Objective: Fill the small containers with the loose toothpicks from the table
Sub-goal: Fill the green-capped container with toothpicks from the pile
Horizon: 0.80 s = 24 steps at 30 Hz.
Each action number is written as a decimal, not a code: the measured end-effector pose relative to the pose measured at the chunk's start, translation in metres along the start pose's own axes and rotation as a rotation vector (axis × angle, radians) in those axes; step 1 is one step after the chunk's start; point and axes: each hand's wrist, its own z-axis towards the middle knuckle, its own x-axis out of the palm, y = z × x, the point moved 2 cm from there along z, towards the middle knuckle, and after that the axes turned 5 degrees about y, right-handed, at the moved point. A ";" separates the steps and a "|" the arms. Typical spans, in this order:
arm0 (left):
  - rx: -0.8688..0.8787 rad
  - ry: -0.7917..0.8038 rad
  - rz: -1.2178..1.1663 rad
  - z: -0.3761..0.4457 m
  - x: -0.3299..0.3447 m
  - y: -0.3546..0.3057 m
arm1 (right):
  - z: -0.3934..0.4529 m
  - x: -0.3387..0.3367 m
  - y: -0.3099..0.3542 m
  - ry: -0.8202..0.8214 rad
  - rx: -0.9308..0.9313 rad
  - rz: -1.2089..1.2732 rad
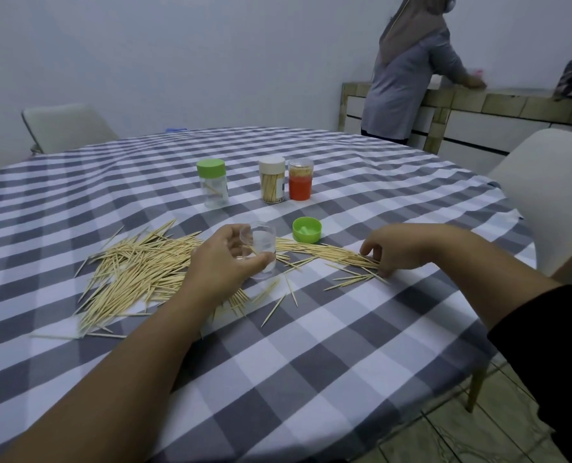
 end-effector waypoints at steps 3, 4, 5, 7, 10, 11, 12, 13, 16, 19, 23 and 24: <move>0.002 -0.003 -0.010 0.000 0.000 0.000 | 0.004 0.000 0.003 -0.042 -0.017 0.039; 0.002 -0.004 -0.009 0.000 -0.001 0.000 | 0.005 0.001 0.004 -0.058 -0.023 0.058; 0.002 -0.005 -0.003 0.001 -0.001 0.000 | 0.006 0.001 0.006 -0.078 -0.027 0.075; 0.003 -0.004 0.006 0.001 -0.001 0.001 | 0.009 0.001 0.009 -0.116 -0.037 0.099; 0.008 -0.006 0.006 0.001 -0.001 0.001 | 0.012 0.001 0.012 -0.146 -0.034 0.145; 0.009 -0.006 0.008 0.001 -0.001 0.001 | 0.012 0.001 0.014 -0.149 -0.037 0.159; 0.009 -0.004 0.011 0.001 -0.001 0.001 | 0.011 0.000 0.015 -0.153 -0.043 0.179; 0.009 -0.002 0.014 0.001 -0.001 0.001 | 0.010 -0.001 0.016 -0.159 -0.050 0.206; 0.009 -0.001 0.008 0.002 -0.001 0.001 | 0.009 -0.005 0.016 -0.176 -0.039 0.273; 0.008 0.001 0.011 0.002 -0.001 0.002 | 0.007 -0.006 0.016 -0.103 -0.040 0.186; 0.007 -0.001 0.017 0.003 -0.001 0.003 | -0.001 -0.002 0.023 0.035 -0.083 0.134; 0.006 0.000 0.022 0.004 -0.001 0.003 | -0.002 0.000 0.026 0.032 -0.100 0.134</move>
